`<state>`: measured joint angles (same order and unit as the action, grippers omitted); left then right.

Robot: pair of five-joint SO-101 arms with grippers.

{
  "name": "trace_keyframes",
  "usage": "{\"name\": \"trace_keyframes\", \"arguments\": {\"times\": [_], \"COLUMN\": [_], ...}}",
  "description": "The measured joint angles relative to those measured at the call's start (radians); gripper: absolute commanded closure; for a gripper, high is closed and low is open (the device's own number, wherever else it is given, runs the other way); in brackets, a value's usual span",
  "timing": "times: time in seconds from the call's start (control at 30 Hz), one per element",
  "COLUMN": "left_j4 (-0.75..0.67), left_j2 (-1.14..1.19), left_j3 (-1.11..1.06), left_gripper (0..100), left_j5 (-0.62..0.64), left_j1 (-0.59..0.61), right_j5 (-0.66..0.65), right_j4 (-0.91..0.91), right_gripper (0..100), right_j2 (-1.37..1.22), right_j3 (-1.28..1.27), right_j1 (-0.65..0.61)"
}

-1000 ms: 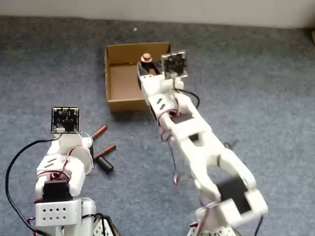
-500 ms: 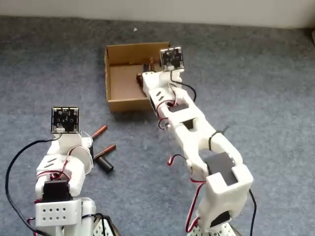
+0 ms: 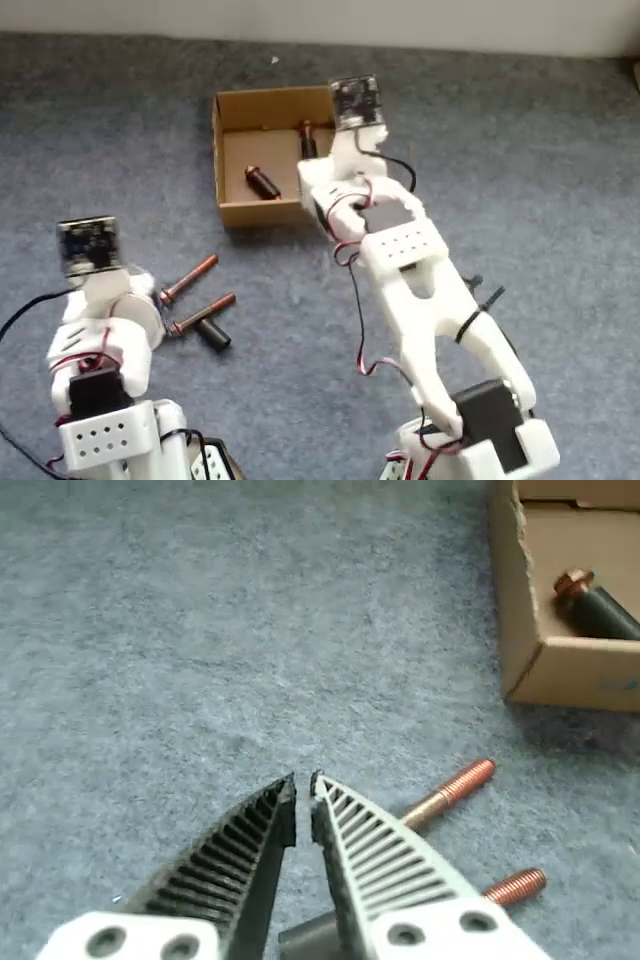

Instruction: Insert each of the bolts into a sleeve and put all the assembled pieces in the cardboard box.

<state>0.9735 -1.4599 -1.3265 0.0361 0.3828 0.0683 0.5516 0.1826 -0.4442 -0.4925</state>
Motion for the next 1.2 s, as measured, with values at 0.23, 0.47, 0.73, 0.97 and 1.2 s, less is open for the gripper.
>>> {"name": "trace_keyframes", "arguments": {"times": [0.23,0.47,0.73,0.97,1.2], "left_j4": [0.000,0.000,0.003,0.021,0.021], "left_j2": [0.000,0.000,0.000,0.000,0.000], "left_j3": [0.066,0.068,0.068,0.068,0.068], "left_gripper": [94,94,94,94,94], "left_j5": [0.152,0.161,0.161,0.161,0.161], "left_j1": [0.203,0.245,0.276,0.292,0.292], "right_j5": [0.000,0.000,0.094,0.104,0.104], "right_j4": [0.275,0.351,0.209,0.193,0.190], "right_gripper": [82.6,82.6,82.2,82.2,82.2], "right_j2": [0.087,0.097,-0.068,-0.239,-0.358], "right_j3": [0.000,0.000,0.005,0.100,0.176], "right_j1": [-0.127,-0.295,-0.459,-0.543,-0.589]}}
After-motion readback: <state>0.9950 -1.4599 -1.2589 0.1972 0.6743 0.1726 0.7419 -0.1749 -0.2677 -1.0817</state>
